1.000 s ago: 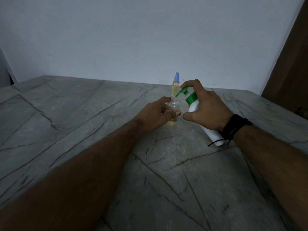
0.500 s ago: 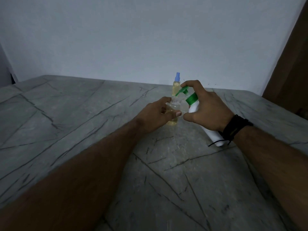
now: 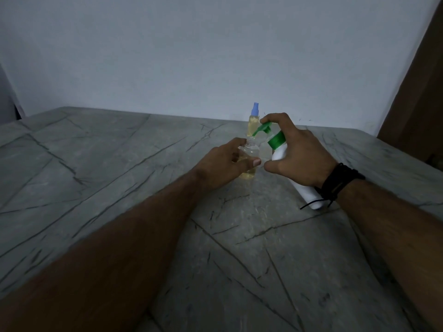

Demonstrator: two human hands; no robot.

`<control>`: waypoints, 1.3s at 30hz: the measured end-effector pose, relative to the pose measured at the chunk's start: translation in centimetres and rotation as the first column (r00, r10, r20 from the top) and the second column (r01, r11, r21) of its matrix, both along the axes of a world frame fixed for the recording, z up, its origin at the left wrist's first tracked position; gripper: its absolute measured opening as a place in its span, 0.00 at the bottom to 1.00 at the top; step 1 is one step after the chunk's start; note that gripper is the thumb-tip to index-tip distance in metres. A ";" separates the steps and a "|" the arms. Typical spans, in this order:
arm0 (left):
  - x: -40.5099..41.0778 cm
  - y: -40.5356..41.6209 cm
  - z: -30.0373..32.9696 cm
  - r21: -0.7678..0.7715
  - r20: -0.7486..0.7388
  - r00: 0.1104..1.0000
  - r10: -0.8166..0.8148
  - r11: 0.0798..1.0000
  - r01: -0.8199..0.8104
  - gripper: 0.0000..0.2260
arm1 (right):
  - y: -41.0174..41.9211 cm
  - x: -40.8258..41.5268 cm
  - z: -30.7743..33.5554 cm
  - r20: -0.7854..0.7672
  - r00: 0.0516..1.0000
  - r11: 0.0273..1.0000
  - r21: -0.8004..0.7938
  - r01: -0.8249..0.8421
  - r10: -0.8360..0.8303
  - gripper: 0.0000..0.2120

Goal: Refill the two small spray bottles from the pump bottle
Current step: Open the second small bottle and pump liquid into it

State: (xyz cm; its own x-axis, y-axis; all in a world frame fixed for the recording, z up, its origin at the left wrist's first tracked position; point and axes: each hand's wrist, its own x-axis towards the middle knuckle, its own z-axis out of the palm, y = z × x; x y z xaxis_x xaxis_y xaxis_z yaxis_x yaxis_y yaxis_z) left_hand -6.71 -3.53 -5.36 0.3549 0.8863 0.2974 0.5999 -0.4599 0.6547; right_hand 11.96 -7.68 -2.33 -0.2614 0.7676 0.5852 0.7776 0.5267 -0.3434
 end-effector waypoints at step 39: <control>0.0 -0.3 0.1 0.007 0.020 1.000 -0.008 1.000 0.008 0.27 | -0.1 0.0 0.0 -0.003 1.000 1.000 -0.005 -0.009 0.009 0.34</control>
